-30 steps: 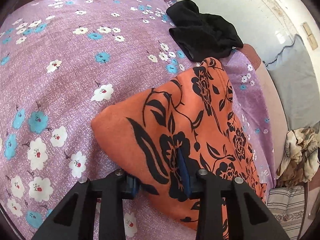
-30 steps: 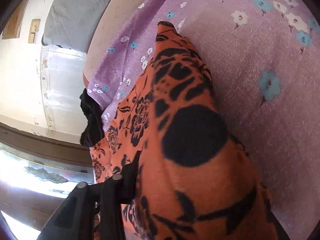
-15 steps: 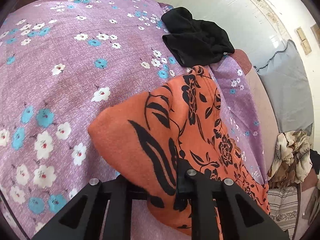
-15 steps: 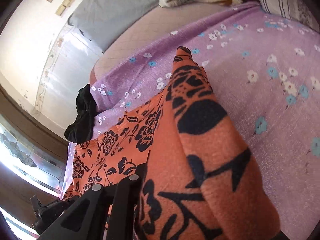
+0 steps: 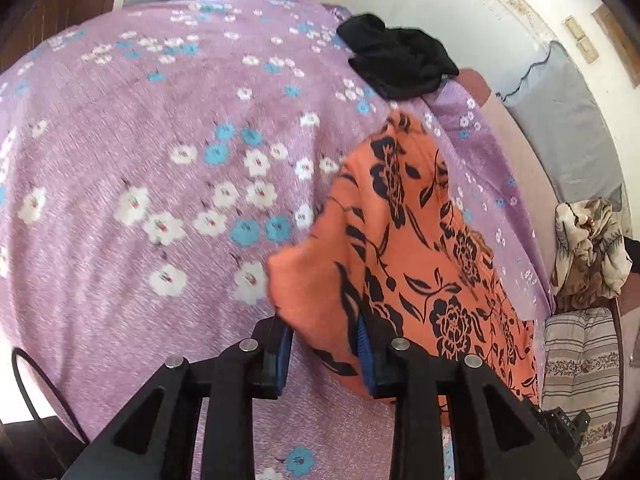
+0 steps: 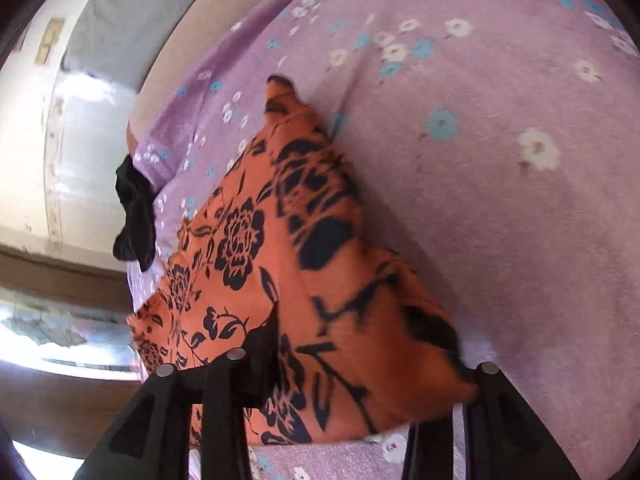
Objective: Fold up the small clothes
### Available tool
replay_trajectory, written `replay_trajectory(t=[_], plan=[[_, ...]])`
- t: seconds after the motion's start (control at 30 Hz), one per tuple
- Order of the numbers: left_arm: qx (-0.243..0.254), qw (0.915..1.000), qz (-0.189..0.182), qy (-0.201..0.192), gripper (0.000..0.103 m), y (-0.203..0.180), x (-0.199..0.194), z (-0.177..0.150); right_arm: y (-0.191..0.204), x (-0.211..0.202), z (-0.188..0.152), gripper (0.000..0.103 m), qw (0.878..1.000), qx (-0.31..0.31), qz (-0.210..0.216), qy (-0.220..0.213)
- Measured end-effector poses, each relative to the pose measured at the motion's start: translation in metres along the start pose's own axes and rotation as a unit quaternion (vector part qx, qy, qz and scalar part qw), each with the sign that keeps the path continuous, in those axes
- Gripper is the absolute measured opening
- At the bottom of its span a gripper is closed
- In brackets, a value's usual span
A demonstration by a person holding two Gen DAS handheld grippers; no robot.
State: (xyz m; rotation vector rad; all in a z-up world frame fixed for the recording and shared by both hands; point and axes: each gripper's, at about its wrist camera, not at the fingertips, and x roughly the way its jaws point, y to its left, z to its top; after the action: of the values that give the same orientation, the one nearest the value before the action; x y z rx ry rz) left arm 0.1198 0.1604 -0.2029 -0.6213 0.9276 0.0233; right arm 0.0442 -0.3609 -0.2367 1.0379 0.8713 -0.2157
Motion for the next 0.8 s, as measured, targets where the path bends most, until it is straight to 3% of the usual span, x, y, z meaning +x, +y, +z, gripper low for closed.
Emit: replay_trajectory(t=[0.13, 0.2, 0.27, 0.33, 0.43, 0.53, 0.6, 0.8], plan=[[0.008, 0.9915, 0.059, -0.116, 0.034, 0.003, -0.04, 0.013, -0.008, -0.064, 0.01, 0.051, 0.991, -0.015, -0.025, -0.13], [0.037, 0.9864, 0.061, -0.148, 0.036, -0.008, -0.049, 0.019, 0.003, -0.077, 0.009, 0.05, 0.987, -0.045, 0.001, -0.157], [0.069, 0.9838, 0.05, -0.158, 0.039, -0.019, -0.05, 0.018, 0.02, -0.074, 0.004, 0.049, 0.984, -0.089, 0.025, -0.151], [0.099, 0.9856, 0.039, -0.132, 0.047, -0.032, -0.035, 0.014, 0.04, -0.06, -0.004, 0.048, 0.982, -0.129, 0.033, -0.13], [0.11, 0.9904, 0.056, -0.064, 0.048, -0.039, 0.0, 0.008, 0.055, -0.024, -0.009, 0.048, 0.985, -0.149, 0.031, -0.075], [0.105, 0.9865, 0.125, 0.006, 0.052, -0.03, 0.039, 0.003, 0.043, 0.014, -0.004, 0.046, 0.992, -0.121, -0.025, -0.015], [0.096, 0.9871, 0.128, -0.007, 0.055, -0.028, 0.04, 0.006, 0.034, 0.021, -0.001, 0.04, 0.995, -0.098, -0.024, -0.013], [0.08, 0.9897, 0.118, -0.001, 0.057, -0.025, 0.039, 0.011, 0.05, 0.017, -0.01, 0.043, 0.987, -0.147, -0.05, -0.03]])
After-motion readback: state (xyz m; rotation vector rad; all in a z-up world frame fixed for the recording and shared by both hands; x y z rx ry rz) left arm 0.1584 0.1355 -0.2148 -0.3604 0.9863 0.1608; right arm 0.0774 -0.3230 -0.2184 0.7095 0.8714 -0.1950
